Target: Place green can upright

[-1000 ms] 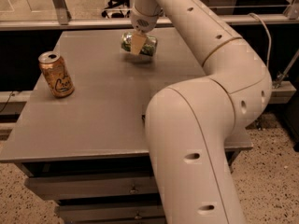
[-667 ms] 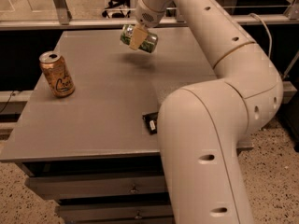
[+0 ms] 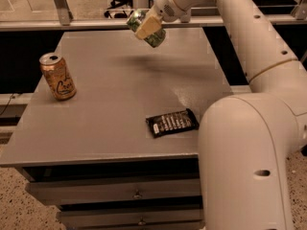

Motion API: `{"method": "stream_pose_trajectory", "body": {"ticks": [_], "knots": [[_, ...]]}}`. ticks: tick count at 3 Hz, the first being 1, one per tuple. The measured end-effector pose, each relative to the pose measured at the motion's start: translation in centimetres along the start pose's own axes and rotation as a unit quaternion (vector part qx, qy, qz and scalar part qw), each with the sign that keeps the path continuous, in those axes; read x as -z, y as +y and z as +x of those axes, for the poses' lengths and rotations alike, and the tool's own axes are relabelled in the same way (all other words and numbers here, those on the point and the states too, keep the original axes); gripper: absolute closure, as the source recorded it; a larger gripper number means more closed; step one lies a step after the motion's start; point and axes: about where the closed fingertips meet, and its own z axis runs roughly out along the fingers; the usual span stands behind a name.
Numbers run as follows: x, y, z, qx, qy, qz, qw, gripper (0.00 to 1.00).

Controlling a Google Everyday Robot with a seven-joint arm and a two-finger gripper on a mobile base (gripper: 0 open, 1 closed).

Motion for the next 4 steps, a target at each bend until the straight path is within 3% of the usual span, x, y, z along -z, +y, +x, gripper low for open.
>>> {"method": "stream_pose_trajectory", "body": {"ticks": [1,2,3,4], "knots": [[1.9,-0.4,-0.1,-0.013,-0.062,0.007,0.9980,1.00],[3.6,-0.8,0.1,-0.027,-0.131,0.011,0.9909,1.00],[5.0,-0.6,2.2,-0.058,-0.218,0.000,0.9743,1.00],[5.2,0.0,4.5,-0.079,-0.259,-0.014,0.9626,1.00]]}}
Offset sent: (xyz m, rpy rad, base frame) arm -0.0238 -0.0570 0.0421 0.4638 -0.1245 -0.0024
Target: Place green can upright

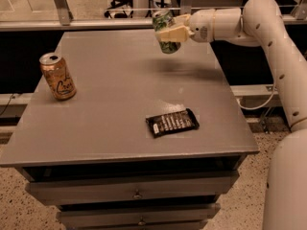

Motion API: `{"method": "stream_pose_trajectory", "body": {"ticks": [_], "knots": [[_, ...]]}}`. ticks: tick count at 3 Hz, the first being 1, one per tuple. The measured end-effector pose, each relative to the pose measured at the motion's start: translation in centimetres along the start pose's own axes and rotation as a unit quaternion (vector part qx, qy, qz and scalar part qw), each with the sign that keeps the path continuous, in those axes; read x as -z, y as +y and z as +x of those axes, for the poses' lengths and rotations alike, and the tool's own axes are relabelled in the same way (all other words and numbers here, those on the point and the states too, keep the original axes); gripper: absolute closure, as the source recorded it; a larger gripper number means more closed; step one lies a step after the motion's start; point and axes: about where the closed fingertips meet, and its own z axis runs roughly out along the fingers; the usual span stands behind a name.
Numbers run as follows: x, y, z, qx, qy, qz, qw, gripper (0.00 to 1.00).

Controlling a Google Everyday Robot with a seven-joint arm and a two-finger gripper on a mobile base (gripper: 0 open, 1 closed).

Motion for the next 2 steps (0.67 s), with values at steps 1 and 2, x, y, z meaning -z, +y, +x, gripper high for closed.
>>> {"method": "stream_pose_trajectory", "body": {"ticks": [1,2], "knots": [[1.3,0.6,2.1,-0.015,-0.024,-0.018,0.9994,1.00],[2.1,1.4,4.9,-0.036,-0.055,-0.046,0.9968,0.98]]}}
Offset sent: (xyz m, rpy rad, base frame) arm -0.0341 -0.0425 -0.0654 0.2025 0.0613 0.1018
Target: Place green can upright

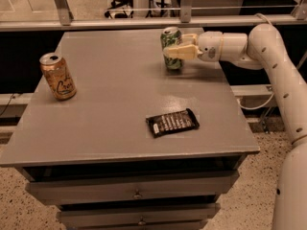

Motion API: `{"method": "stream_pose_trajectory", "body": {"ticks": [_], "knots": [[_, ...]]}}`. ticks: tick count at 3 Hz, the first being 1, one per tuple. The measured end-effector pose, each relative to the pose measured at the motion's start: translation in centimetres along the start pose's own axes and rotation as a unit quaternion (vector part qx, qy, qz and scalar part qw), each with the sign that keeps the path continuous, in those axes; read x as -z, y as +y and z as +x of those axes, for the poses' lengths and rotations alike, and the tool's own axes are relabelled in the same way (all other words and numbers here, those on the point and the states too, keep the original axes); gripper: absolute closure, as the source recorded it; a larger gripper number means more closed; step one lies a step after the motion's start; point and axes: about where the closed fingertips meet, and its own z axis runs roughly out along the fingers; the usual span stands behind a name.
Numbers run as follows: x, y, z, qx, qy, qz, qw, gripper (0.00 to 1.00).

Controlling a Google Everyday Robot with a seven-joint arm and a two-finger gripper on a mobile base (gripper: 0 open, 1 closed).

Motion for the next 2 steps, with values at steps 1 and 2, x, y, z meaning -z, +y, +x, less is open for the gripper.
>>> {"method": "stream_pose_trajectory", "body": {"ticks": [1,2], "knots": [[0.25,0.23,1.14,-0.007,-0.011,-0.016,0.9998,0.75],[1.10,0.38,2.03,-0.009,-0.008,-0.018,0.9998,0.53]]}}
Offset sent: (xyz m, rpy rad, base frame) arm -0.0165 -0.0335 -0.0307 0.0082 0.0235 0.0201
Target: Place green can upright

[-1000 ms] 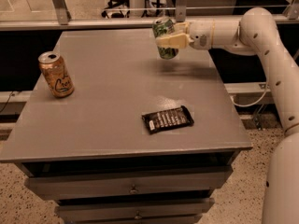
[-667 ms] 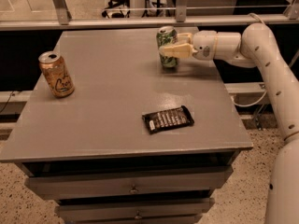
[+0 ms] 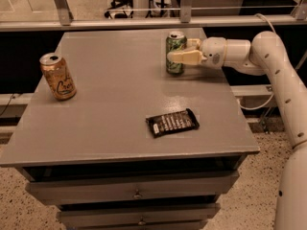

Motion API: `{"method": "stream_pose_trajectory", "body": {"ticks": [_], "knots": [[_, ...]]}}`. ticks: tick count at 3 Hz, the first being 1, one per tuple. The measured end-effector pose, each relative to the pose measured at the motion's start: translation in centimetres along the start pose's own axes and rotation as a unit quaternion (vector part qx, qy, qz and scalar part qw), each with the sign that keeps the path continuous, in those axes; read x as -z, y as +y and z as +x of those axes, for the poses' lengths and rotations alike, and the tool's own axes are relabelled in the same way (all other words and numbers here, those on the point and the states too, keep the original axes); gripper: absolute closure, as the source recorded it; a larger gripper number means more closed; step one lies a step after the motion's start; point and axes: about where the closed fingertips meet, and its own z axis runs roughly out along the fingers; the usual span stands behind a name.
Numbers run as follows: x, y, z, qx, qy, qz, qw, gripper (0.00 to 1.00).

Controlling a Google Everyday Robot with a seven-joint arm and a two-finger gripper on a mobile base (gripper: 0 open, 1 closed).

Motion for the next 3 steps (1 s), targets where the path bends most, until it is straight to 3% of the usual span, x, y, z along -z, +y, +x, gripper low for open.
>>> {"method": "stream_pose_trajectory", "body": {"ticks": [2,3], "knots": [[0.6,0.1,0.5,-0.003,0.005,0.002,1.0000,0.06],[1.7,0.5,1.1,0.008,0.049,0.005,0.9988,0.00]]}}
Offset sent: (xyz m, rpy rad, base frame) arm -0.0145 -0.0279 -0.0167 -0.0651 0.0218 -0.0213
